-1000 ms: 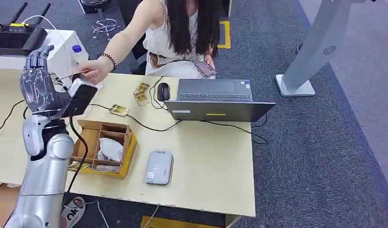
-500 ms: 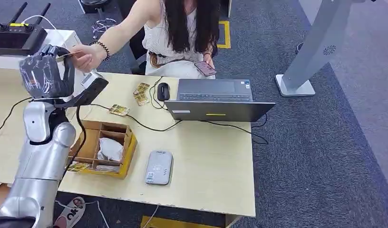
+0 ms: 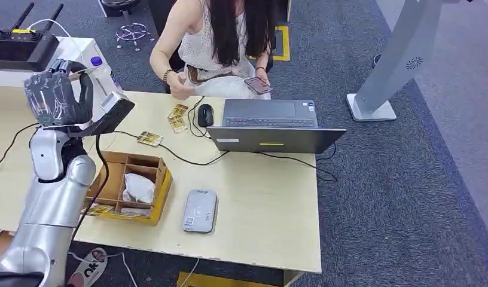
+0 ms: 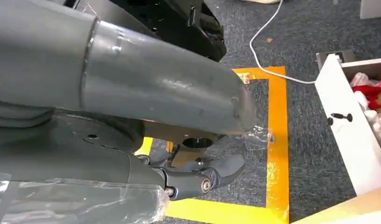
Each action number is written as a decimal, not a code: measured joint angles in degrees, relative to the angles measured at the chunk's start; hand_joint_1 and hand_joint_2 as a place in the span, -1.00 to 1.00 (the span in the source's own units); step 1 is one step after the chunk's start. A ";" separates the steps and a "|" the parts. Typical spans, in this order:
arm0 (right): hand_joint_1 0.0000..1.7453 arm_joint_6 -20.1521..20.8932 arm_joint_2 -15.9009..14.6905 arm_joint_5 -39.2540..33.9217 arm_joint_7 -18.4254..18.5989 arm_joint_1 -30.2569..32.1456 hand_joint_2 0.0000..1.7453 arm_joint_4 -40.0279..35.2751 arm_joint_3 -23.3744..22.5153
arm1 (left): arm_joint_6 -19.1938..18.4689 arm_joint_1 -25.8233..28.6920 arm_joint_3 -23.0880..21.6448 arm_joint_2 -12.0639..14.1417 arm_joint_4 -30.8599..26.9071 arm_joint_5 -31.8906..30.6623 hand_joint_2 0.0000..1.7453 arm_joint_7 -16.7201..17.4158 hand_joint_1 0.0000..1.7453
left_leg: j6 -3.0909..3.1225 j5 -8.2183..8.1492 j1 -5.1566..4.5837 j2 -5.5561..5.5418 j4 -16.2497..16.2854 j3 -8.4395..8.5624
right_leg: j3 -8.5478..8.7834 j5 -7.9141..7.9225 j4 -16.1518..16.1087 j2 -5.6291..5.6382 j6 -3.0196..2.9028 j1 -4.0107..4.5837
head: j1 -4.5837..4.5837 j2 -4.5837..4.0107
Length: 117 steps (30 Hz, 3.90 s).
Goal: Pass the card to the sensor for recognition and then transmit it.
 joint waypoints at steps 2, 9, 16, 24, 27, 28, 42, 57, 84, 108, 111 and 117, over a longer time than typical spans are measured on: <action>-1.00 -0.04 0.13 -0.37 -0.24 0.16 -1.00 0.02 0.00 | 0.81 2.73 0.00 -0.39 -2.15 2.14 1.00 -1.55 1.00 | 0.00 -0.01 -0.01 0.03 0.00 0.01 | 0.00 0.00 -0.01 0.06 0.00 -0.01 | 0.00 0.00; -1.00 -0.96 0.66 -1.77 -1.90 1.80 -1.00 0.33 -0.63 | 0.26 25.71 -3.72 -2.23 -22.15 0.02 1.00 -2.54 1.00 | 0.08 -0.24 -0.03 0.17 -0.02 -0.03 | -0.05 -0.14 -0.11 0.21 0.08 -0.03 | 0.07 0.00; -1.00 -0.98 0.81 -1.77 -1.94 2.22 -1.00 0.46 -1.46 | -1.31 34.27 -6.40 -2.36 -30.58 -0.91 1.00 -1.36 1.00 | 0.09 -0.23 -0.02 0.09 -0.02 -0.08 | -0.05 -0.12 -0.13 0.07 0.10 -0.02 | 0.07 0.00; -1.00 -0.96 1.01 -1.42 -1.42 2.17 -1.00 0.50 -1.53 | -11.93 36.51 -8.79 -2.51 -30.69 -4.04 1.00 2.44 1.00 | 0.15 -0.10 -0.02 0.05 -0.02 -0.07 | -0.02 -0.04 -0.11 0.02 0.08 -0.02 | 0.07 0.00; -1.00 -0.96 1.03 -1.42 -1.42 2.15 -1.00 0.50 -1.53 | -11.93 36.52 -9.07 -2.73 -30.21 -4.19 1.00 2.60 1.00 | 0.15 -0.10 -0.02 0.05 -0.02 -0.07 | -0.02 -0.05 -0.11 0.02 0.08 -0.02 | 0.07 0.00; -1.00 -0.96 1.03 -1.42 -1.42 2.15 -1.00 0.50 -1.53 | -11.93 36.52 -9.09 -2.75 -30.08 -4.19 1.00 2.62 1.00 | 0.15 -0.10 -0.02 0.05 -0.02 -0.08 | -0.02 -0.05 -0.12 0.02 0.08 -0.02 | 0.09 0.00; -1.00 -0.83 1.42 0.55 0.53 1.46 -1.00 0.48 -1.53 | -20.76 28.98 -10.60 -5.77 -14.11 -4.98 1.00 7.23 1.00 | 0.13 0.00 -0.02 0.01 -0.01 -0.07 | -0.02 0.04 -0.12 -0.05 0.08 -0.02 | 0.09 0.00; -1.00 -0.59 1.97 1.33 1.20 0.62 -1.00 0.48 -1.53 | -20.30 20.38 -12.96 -11.96 2.69 -4.93 1.00 6.33 1.00 | 0.13 0.00 -0.02 0.01 0.05 -0.11 | -0.04 0.05 -0.12 -0.04 0.09 -0.02 | 0.07 0.00; -1.00 -0.77 1.97 0.81 2.36 0.49 -1.00 0.50 -2.93 | -29.00 20.44 -24.50 -14.53 7.71 -5.90 1.00 4.39 1.00 | 0.14 -0.01 -0.02 0.00 0.05 -0.14 | -0.05 0.05 -0.11 -0.04 0.09 -0.02 | 0.07 0.00; -1.00 -2.01 2.45 1.14 -0.22 0.83 -1.00 0.55 -4.48 | -10.29 24.54 -24.33 -12.65 -3.15 -10.97 1.00 7.95 1.00 | 0.14 -0.02 -0.02 -0.02 0.03 -0.15 | -0.05 0.03 -0.11 -0.06 0.09 -0.01 | 0.07 0.00; -1.00 -1.95 2.45 1.14 0.06 0.86 -1.00 0.55 -4.72 | -16.63 24.75 -24.15 -12.39 -3.85 -12.78 1.00 10.96 1.00 | 0.14 -0.01 -0.02 -0.02 0.03 -0.15 | -0.04 0.04 -0.11 -0.07 0.09 -0.01 | 0.09 0.00; -1.00 -0.96 2.36 1.16 1.84 0.81 -1.00 0.55 -5.31 | -27.53 24.01 -23.41 -12.00 -1.23 -13.15 1.00 13.83 1.00 | 0.13 0.00 -0.02 -0.01 0.04 -0.14 | -0.04 0.04 -0.11 -0.06 0.09 -0.02 | 0.07 0.00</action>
